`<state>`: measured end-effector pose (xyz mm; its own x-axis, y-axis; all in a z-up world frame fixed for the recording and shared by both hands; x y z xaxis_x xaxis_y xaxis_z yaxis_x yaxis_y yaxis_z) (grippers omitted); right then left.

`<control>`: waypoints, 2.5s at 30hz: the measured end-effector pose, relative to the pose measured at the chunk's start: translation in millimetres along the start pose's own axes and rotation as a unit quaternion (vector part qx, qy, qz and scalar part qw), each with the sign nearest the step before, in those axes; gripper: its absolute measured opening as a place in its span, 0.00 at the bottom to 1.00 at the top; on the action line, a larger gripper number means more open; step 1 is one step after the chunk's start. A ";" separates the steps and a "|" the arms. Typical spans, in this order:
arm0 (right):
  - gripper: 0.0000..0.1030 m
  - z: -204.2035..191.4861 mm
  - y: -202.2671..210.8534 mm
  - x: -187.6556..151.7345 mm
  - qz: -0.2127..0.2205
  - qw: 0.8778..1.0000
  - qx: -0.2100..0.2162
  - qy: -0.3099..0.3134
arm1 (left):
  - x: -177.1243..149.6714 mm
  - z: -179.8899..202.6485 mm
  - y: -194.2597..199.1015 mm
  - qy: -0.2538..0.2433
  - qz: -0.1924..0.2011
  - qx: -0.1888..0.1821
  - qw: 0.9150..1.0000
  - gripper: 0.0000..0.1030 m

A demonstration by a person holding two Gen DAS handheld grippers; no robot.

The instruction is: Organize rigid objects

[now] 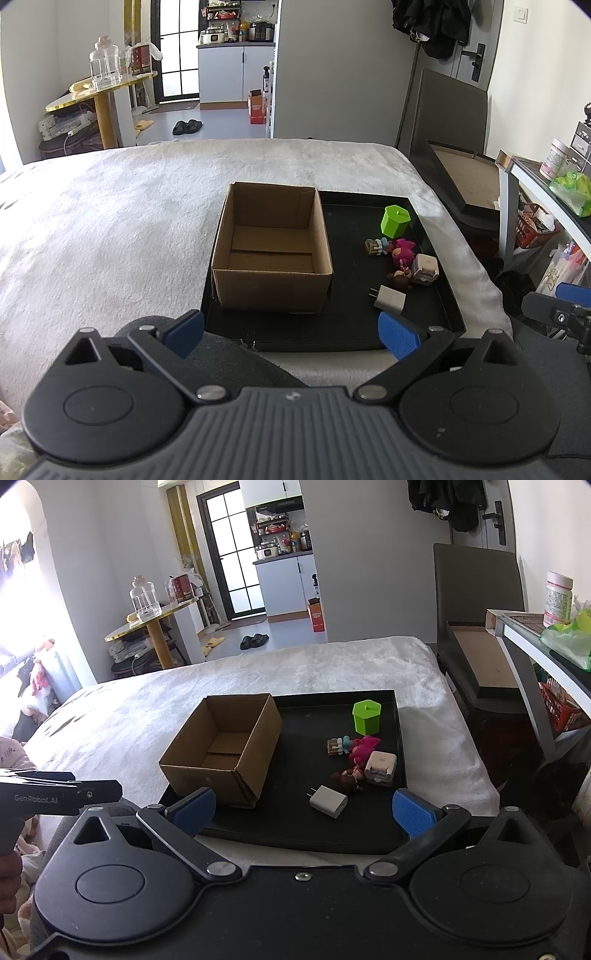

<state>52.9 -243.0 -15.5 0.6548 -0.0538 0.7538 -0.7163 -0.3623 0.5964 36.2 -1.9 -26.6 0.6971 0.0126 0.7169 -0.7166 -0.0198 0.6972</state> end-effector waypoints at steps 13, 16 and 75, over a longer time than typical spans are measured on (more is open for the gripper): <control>1.00 -2.4 2.3 1.1 0.004 1.000 0.001 0.005 | 0.5 0.9 2.6 0.000 0.005 0.002 1.000 0.97; 1.00 -4.1 2.1 1.7 0.006 1.000 0.000 0.006 | 1.2 1.6 2.8 -0.001 0.007 0.001 1.000 0.97; 0.72 22.8 -121.6 -4.7 -0.090 0.996 0.015 0.006 | 33.0 -79.6 -103.1 0.084 -0.034 0.082 0.993 0.77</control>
<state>142.4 -219.9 -97.9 0.7693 0.0261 0.6383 -0.5795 -0.3921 0.7145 131.2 80.1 -74.5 0.7195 0.1858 0.6692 -0.6458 -0.1753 0.7431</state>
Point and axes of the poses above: each gripper's, at about its wrist camera, not at the fingertips, and y roughly against the way its jaws point, z to its right, x to its top, the point moved 5 cm from there along -y, roughly the way its jaws point, and after that the axes turned 5 degrees about -y, right-handed, at the moved point
